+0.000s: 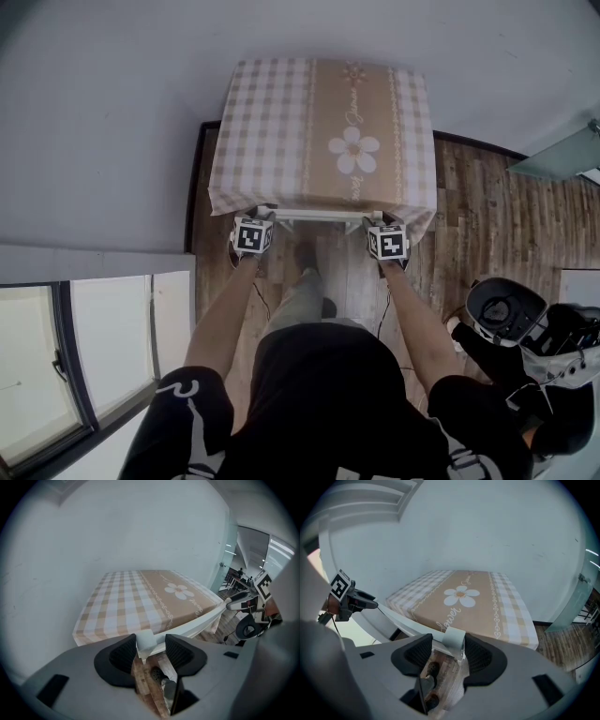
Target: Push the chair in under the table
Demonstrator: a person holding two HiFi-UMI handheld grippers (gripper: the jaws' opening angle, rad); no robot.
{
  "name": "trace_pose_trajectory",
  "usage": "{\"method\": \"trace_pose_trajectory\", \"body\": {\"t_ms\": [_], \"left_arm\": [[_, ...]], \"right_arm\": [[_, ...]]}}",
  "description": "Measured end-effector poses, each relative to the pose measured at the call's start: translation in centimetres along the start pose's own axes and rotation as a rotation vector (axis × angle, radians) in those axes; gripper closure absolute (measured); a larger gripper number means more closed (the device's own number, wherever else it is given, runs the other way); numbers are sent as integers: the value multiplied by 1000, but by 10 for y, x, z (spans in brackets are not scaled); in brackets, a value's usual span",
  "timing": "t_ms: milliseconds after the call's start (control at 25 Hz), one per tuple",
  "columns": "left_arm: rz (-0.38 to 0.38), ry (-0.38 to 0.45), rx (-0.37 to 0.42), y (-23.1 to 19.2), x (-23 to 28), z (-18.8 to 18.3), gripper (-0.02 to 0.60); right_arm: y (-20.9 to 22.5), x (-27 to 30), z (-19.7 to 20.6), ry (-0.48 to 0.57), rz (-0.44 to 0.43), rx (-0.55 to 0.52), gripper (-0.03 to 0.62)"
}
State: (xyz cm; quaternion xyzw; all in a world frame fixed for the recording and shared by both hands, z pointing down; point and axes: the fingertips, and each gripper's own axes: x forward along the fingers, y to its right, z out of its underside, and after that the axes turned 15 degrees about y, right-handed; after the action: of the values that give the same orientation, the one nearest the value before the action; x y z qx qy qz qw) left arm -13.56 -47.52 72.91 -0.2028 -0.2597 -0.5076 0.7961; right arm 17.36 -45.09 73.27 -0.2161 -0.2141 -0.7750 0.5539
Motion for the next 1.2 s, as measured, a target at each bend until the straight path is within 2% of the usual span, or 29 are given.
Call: {"method": "trace_pose_trajectory", "body": {"t_ms": [480, 680, 1000, 1200], "left_arm": [[-27, 3, 8, -16, 17, -14, 368], [-29, 13, 3, -18, 27, -24, 368], [-11, 27, 6, -19, 35, -29, 367], [-5, 8, 11, -18, 37, -30, 365]], "right_arm": [[0, 19, -12, -5, -25, -13, 353], [9, 29, -21, 2, 9, 15, 361], [14, 35, -27, -2, -8, 5, 359], [16, 37, -26, 3, -25, 0, 359]]}}
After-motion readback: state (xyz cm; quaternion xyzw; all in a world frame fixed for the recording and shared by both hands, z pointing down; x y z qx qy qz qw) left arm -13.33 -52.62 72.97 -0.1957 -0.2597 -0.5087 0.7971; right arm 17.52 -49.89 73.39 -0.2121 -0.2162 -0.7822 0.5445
